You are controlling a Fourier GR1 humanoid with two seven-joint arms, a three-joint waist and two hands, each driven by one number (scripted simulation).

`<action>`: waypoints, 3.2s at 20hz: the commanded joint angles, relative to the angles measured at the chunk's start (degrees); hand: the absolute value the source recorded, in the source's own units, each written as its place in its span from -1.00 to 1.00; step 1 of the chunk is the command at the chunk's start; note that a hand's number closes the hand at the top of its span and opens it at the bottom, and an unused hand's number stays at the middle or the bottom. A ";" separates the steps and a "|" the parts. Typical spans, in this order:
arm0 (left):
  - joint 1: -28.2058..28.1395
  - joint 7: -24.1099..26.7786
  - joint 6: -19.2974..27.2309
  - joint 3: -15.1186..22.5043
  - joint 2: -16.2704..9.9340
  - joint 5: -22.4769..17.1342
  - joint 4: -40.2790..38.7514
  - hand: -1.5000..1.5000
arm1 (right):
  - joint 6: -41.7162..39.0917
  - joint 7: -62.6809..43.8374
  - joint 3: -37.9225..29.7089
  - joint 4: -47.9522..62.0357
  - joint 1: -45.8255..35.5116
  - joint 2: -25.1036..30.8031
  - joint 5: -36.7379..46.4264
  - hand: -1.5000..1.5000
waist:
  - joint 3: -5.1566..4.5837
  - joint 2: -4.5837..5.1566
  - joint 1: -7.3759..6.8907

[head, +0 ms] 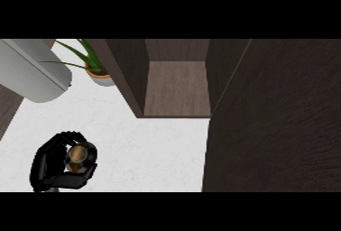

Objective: Pick up the wine, place it into the cabinet and close the cabinet

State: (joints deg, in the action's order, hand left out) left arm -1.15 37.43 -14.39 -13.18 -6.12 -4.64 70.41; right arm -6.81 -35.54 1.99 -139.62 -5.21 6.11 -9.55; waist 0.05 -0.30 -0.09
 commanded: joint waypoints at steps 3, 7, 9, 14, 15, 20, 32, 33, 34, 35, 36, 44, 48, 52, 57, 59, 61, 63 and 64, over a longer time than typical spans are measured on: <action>-2.06 -8.15 -1.45 2.33 2.89 -4.96 12.21 1.00 | 0.07 -3.39 -0.14 -8.61 2.59 -0.20 -4.58 -1.00 | 0.00 0.04 0.16; -3.42 -15.04 0.43 7.81 5.93 -5.09 20.87 1.00 | -0.29 -3.68 -5.48 -5.26 -1.08 1.73 -8.04 -1.00 | 0.02 0.05 0.07; -3.60 -19.26 0.27 8.23 5.65 -6.17 25.18 1.00 | 2.20 -3.87 -0.51 -5.03 -2.73 -1.07 -2.84 -1.00 | -0.02 0.10 -0.05; -5.49 -27.12 6.21 12.93 6.08 -3.57 35.06 1.00 | -1.51 0.75 -0.18 -6.00 5.07 -1.68 -2.91 -1.00 | 0.00 0.13 0.19; -3.37 -30.83 9.53 16.31 6.09 -2.74 37.16 1.00 | 2.37 -5.16 -0.37 -4.72 -2.80 -1.22 -2.80 -1.00 | -0.03 0.11 0.04; 1.91 -38.13 14.87 22.25 6.11 -4.70 38.95 1.00 | 0.25 -4.64 -0.92 -7.44 1.20 -0.45 -4.50 -1.00 | -0.02 0.13 0.66; 16.10 -39.95 36.78 37.52 6.12 -3.34 32.73 1.00 | -0.81 -1.35 1.95 -5.79 2.99 -2.77 -1.61 -1.00 | -0.05 0.27 0.68; 17.12 -40.99 41.90 40.62 6.12 -2.38 34.20 1.00 | -2.77 0.77 -2.47 -4.41 3.06 -1.03 -5.51 -1.00 | -0.02 0.25 0.74; 19.08 -43.57 42.68 40.83 6.12 -3.44 34.48 1.00 | -2.24 -0.95 -2.36 -5.92 3.49 -1.11 -6.11 -1.00 | -0.02 0.22 0.81; 22.19 -43.32 42.35 38.52 6.12 -1.19 31.11 1.00 | -1.15 -0.56 0.99 -6.00 4.28 -2.98 -2.62 -1.00 | -0.03 0.24 0.79; 21.99 -45.75 44.23 39.74 6.12 -0.02 33.59 1.00 | -2.58 -2.49 -2.58 -8.85 5.65 -0.62 -7.26 -1.00 | -0.01 0.15 0.89; 30.23 -42.33 48.89 39.35 6.12 -3.10 23.92 1.00 | -3.29 0.74 -1.63 -7.04 6.30 -1.92 -4.70 -1.00 | -0.04 0.27 0.83; 33.02 -39.56 51.62 40.84 6.12 -3.11 18.51 1.00 | -1.76 -3.37 -3.87 -6.51 1.34 -0.41 -7.65 -1.00 | -0.06 0.32 0.93; 29.57 -40.18 49.45 39.70 5.61 -2.06 21.14 1.00 | -1.51 -3.70 -3.43 -6.98 0.84 -0.47 -6.80 -1.00 | -0.05 0.21 0.38; 34.24 -34.77 53.45 39.52 6.12 -7.97 13.88 1.00 | -3.97 -1.72 -5.38 -7.34 4.19 0.26 -8.74 -1.00 | -0.04 0.31 1.15; 32.26 -36.65 55.11 40.90 6.12 -7.90 17.60 1.00 | -1.94 -3.26 -0.37 -8.85 4.43 -2.22 -3.89 -1.00 | -0.06 0.17 0.75; 33.03 -30.60 54.98 40.52 6.12 -12.98 12.29 1.00 | -3.75 1.05 -1.09 -7.44 6.65 -2.35 -4.03 -1.00 | -0.04 0.33 1.24; 30.63 -30.10 59.53 45.61 6.12 -12.65 14.53 1.00 | -2.20 -4.91 -2.06 -10.32 3.67 -0.70 -6.70 -1.00 | -0.07 0.19 1.16; 33.61 -29.45 54.27 40.42 6.12 -13.34 10.30 1.00 | -2.25 -1.87 -3.46 -5.25 0.23 -0.67 -5.80 -1.00 | -0.06 0.34 0.79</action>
State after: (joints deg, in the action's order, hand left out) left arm 31.62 5.10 41.86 29.26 -0.02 -15.59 84.24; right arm -9.70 -35.26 -0.15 -139.20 -4.88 5.22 -10.83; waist -0.01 -0.02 0.88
